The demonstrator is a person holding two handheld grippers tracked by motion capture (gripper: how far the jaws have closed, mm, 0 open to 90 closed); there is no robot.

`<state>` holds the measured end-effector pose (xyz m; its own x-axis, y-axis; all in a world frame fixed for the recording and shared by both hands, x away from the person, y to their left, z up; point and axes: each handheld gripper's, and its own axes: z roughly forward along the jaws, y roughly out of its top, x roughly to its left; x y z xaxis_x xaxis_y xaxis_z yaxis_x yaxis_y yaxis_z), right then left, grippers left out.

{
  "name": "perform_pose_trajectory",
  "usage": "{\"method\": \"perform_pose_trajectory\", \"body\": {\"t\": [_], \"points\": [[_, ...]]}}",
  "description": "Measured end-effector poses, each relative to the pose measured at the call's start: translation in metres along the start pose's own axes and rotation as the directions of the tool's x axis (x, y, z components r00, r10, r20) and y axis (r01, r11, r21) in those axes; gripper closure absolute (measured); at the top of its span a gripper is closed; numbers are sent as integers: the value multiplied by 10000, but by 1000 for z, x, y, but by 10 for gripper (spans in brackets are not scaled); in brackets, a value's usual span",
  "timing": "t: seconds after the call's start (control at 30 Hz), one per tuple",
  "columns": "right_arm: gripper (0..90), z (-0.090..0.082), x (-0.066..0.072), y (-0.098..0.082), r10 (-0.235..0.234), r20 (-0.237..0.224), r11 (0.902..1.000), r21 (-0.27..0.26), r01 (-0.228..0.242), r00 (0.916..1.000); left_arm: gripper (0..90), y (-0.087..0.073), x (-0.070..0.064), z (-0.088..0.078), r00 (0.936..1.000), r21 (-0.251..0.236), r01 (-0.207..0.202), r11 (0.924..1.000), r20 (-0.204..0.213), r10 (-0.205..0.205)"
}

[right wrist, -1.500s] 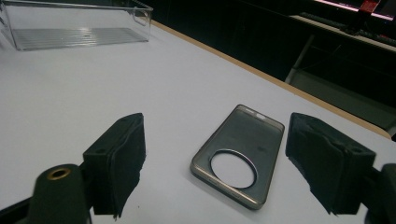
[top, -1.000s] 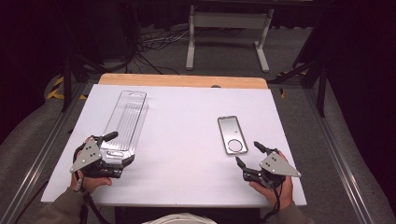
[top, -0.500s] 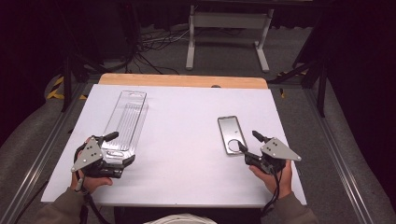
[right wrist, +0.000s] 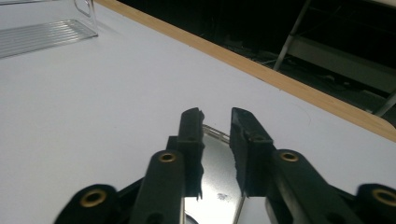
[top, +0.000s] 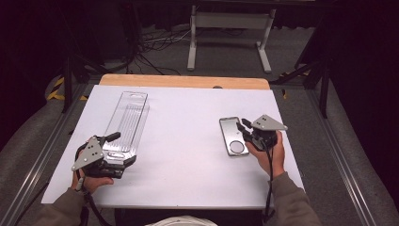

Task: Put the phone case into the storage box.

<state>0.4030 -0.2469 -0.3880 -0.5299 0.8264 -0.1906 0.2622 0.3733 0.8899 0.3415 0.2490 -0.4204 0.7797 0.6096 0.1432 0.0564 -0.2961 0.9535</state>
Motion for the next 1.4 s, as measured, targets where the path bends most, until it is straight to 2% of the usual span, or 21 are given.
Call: {"method": "perform_pose_trajectory", "body": {"t": [0.13,0.33,0.5,0.63,0.77,0.83,0.97,1.0,1.17,1.3,1.4], "points": [[897,15,-10,3,196,122,9991,373,-201,9997,70,1,0,0,10000,21,-74,10000,23,74],[900,39,-21,2,455,396,9937,1002,-493,9982,70,1,-1,1,9999,22,-101,9999,34,100],[900,48,-26,-3,566,524,9878,1419,-635,9970,70,0,0,1,9999,40,-102,9999,92,102],[900,58,-34,-8,826,643,9820,1649,-923,9945,71,0,-1,3,9998,109,-119,9999,128,118],[900,72,-43,-16,1174,593,9686,2136,-1274,9913,71,0,-1,3,9998,152,-125,9998,169,123],[900,78,-46,-20,1125,751,9617,2426,-1276,9908,71,0,0,4,9998,172,-106,9998,193,102],[900,88,-52,-24,1366,862,9488,2749,-1553,9869,74,-2,2,6,9995,277,-37,9996,321,28],[900,88,-52,-24,1366,862,9488,2749,-1553,9869,74,-2,2,6,9995,277,-37,9996,321,28],[900,102,-54,-28,1423,1077,9324,3192,-1698,9839,74,-3,1,7,9993,296,-137,9995,363,126],[900,107,-56,-29,1512,1004,9278,3287,-1763,9834,74,-4,3,6,9992,324,-103,9994,394,90],[900,111,-58,-28,1594,1163,9215,3387,-1900,9803,74,-4,2,7,9991,295,-78,9995,428,65]]}}
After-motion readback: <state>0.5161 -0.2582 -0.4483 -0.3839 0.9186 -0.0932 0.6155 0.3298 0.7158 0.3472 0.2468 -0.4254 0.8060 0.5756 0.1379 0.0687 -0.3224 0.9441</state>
